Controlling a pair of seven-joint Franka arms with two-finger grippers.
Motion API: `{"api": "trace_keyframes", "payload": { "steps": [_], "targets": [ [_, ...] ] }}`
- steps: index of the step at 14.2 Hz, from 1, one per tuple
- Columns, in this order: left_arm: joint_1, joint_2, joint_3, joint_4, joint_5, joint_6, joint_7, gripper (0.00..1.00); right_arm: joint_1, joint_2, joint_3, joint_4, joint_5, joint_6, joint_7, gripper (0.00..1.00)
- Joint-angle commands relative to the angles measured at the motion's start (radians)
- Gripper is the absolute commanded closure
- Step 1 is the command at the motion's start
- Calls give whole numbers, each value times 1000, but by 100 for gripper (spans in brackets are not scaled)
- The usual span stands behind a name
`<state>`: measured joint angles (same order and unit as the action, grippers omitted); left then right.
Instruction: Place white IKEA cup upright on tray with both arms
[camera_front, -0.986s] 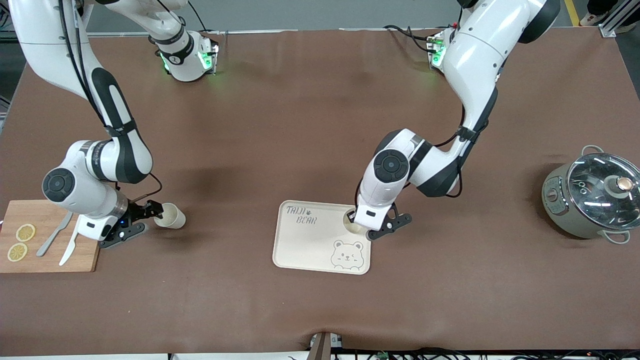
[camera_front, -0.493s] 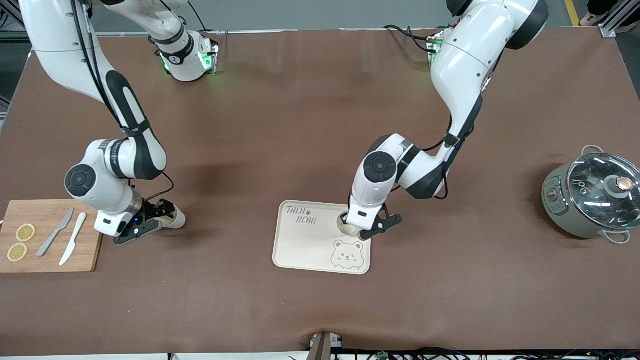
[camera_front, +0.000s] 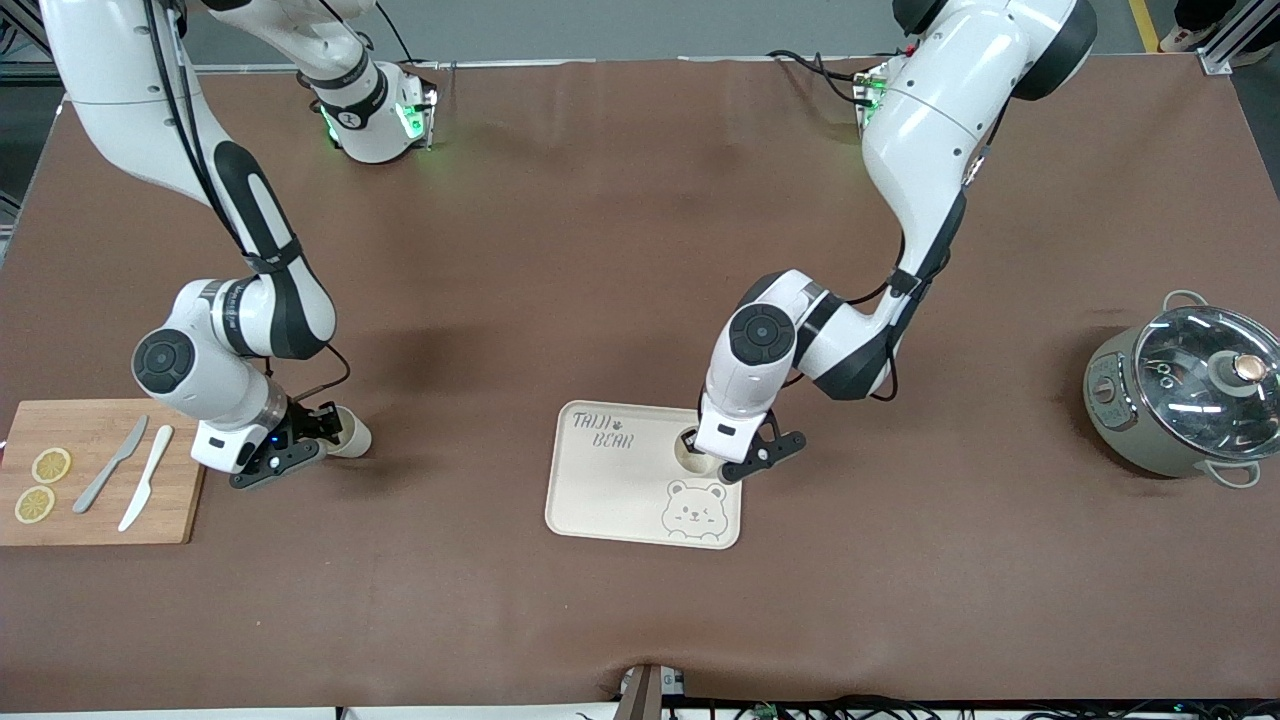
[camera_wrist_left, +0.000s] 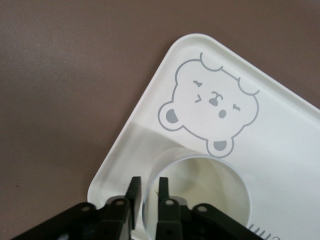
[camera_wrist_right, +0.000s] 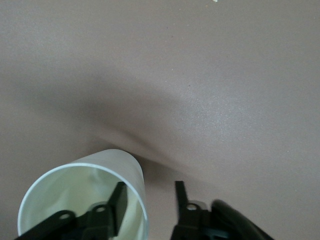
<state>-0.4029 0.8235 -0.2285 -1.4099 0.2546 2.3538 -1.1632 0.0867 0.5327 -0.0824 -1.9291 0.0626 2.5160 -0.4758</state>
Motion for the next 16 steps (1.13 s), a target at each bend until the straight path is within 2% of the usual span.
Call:
{"api": "trace_keyframes", "payload": {
  "steps": [1, 4, 7, 9, 11, 14, 16],
  "targets": [
    [-1, -3, 5, 17, 22, 2, -32, 0, 16, -11, 0, 16, 14, -19, 41, 100],
    [6, -20, 3, 17, 9, -19, -33, 0, 34, -13, -2, 135, 14, -221, 110, 100],
    [9, -46, 3, 19, -32, -85, -29, 0, 73, -16, 0, 244, 14, -365, 188, 100],
    [21, -64, 0, 20, -35, -120, -23, 0, 128, -17, -2, 309, 14, -445, 317, 100],
    [76, -84, -27, 20, -34, -183, -4, 0, 200, -19, 0, 357, 16, -476, 489, 100],
    [218, -151, -87, 20, -118, -305, 249, 0, 344, -16, 0, 401, 48, -480, 808, 100],
    [297, -190, -88, 20, -150, -370, 417, 0, 416, -5, 0, 430, 104, -467, 987, 100]
  ]
}}
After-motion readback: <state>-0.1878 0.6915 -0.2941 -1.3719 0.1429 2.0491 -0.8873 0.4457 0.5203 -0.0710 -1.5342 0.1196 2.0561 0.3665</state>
